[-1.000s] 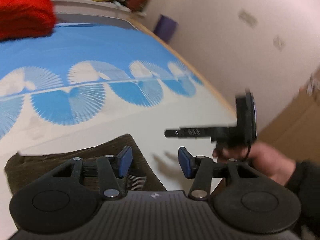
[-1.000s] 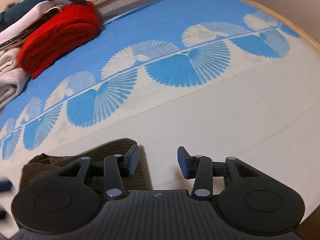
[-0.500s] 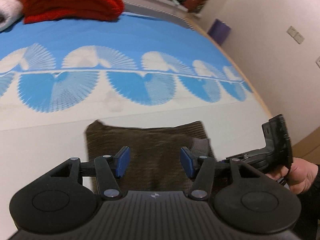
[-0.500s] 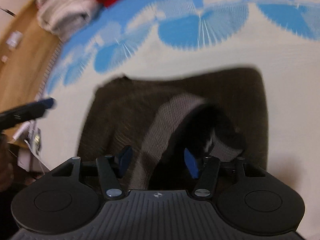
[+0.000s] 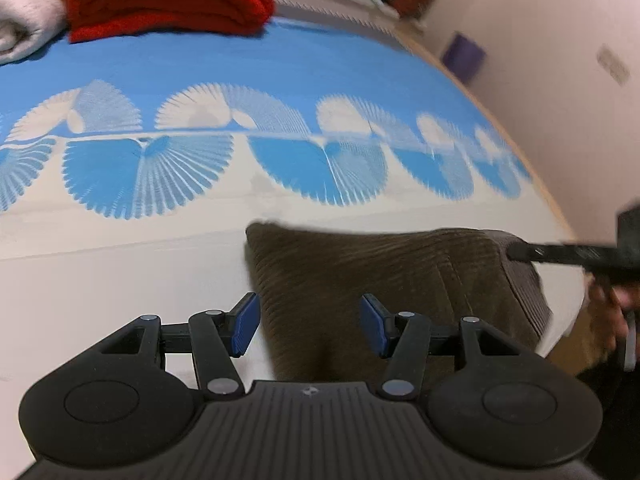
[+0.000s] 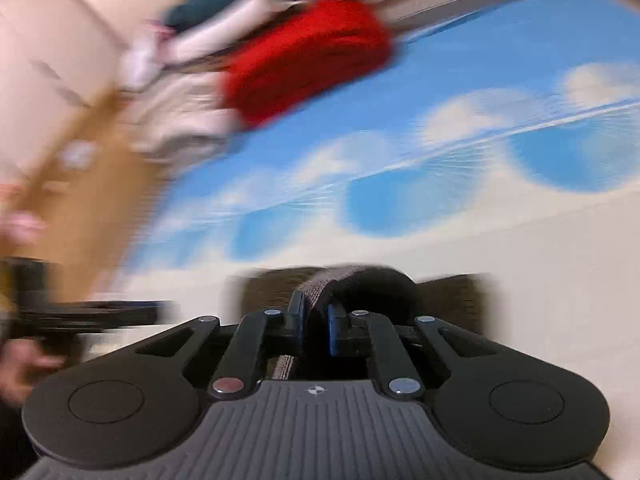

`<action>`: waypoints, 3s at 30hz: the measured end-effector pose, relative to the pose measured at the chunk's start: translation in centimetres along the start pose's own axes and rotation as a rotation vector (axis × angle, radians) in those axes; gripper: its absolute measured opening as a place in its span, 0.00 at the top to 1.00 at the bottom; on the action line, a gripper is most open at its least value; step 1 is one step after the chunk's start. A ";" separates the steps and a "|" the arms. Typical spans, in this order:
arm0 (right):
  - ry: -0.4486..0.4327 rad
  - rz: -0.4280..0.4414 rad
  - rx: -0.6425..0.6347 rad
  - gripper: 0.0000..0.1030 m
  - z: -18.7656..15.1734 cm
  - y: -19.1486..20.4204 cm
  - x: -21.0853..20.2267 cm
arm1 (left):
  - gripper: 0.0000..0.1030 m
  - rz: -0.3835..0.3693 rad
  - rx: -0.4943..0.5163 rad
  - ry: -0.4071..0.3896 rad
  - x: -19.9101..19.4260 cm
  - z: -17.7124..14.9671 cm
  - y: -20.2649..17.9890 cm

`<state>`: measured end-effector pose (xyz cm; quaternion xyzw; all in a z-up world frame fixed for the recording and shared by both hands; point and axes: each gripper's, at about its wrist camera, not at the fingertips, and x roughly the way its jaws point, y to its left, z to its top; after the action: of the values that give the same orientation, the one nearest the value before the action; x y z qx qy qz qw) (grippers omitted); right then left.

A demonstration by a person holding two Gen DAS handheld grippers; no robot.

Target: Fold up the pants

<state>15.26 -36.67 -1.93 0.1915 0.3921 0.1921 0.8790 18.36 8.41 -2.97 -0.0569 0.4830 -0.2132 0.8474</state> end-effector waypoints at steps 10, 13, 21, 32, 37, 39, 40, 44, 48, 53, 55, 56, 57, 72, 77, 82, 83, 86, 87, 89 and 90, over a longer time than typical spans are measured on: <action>0.099 -0.202 0.096 0.47 -0.9 -4.8 2.5 | 0.42 0.002 0.192 0.185 4.9 -3.0 -2.8; 0.110 -0.242 0.113 0.39 -1.0 -5.5 2.9 | 0.42 -0.003 0.298 0.272 6.8 -4.9 -4.2; 0.277 -0.241 -0.009 0.53 -2.8 -4.7 6.3 | 0.41 0.062 0.439 0.345 9.5 -7.6 -5.7; 0.220 -0.260 -0.038 0.70 -2.5 -4.0 4.2 | 0.40 0.089 0.394 0.182 7.3 -3.2 -5.6; 0.042 -0.073 -0.119 0.69 -1.9 -1.7 -0.6 | 0.71 0.071 0.245 0.023 7.2 0.3 -4.5; 0.085 0.019 -0.166 0.69 -2.4 -1.0 -0.3 | 0.82 0.078 0.245 0.021 8.4 0.9 -4.7; 0.128 0.032 -0.210 0.69 -2.8 -0.4 0.4 | 0.85 0.089 0.242 0.029 9.1 1.1 -4.7; 0.391 -0.120 -0.358 0.86 -5.9 -0.6 5.1 | 0.94 0.176 0.155 0.113 13.6 2.5 -3.1; 0.419 -0.137 -0.397 0.89 -6.2 -1.2 5.4 | 0.95 0.211 0.141 0.118 15.7 2.9 -3.0; 0.308 -0.076 -0.327 0.84 -4.6 -1.1 3.6 | 0.91 0.194 0.153 0.124 14.0 3.1 -3.3; 0.201 -0.055 -0.269 0.82 -3.2 -1.2 2.8 | 0.79 0.136 0.189 0.106 12.0 2.8 -3.8; 0.148 -0.069 -0.246 0.78 -2.7 -1.2 2.6 | 0.77 0.102 0.222 0.103 11.1 2.3 -4.2; 0.104 -0.100 -0.241 0.77 -2.3 -1.2 2.6 | 0.76 0.065 0.258 0.105 10.3 1.8 -4.5; 0.108 -0.229 -0.044 0.42 -1.5 -3.7 5.1 | 0.26 -0.027 0.457 0.177 8.8 -4.2 -4.1; 0.168 -0.246 0.005 0.26 -2.0 -5.6 4.9 | 0.18 0.026 0.136 0.137 9.4 -1.8 -0.3; 0.322 -0.196 0.070 0.16 -3.5 -7.9 6.4 | 0.18 0.021 -0.027 0.249 13.1 -2.4 1.7; 0.335 -0.180 0.083 0.15 -3.9 -8.1 6.6 | 0.17 0.011 -0.051 0.263 13.6 -2.6 2.2; 0.352 -0.148 0.137 0.11 -4.1 -9.1 7.4 | 0.13 -0.024 -0.134 0.290 15.2 -3.0 3.0; 0.357 -0.131 0.150 0.11 -4.2 -9.3 7.6 | 0.13 -0.042 -0.155 0.289 15.3 -3.5 3.2; 0.363 -0.102 0.169 0.10 -4.3 -9.6 8.1 | 0.13 -0.059 -0.186 0.298 16.0 -3.5 3.6; 0.364 -0.089 0.167 0.11 -4.2 -9.6 8.2 | 0.13 -0.067 -0.192 0.299 16.2 -3.4 3.7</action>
<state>18.91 -40.03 -14.29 0.2084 0.5670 0.1514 0.7824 23.79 5.35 -18.76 -0.1213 0.6196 -0.2001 0.7492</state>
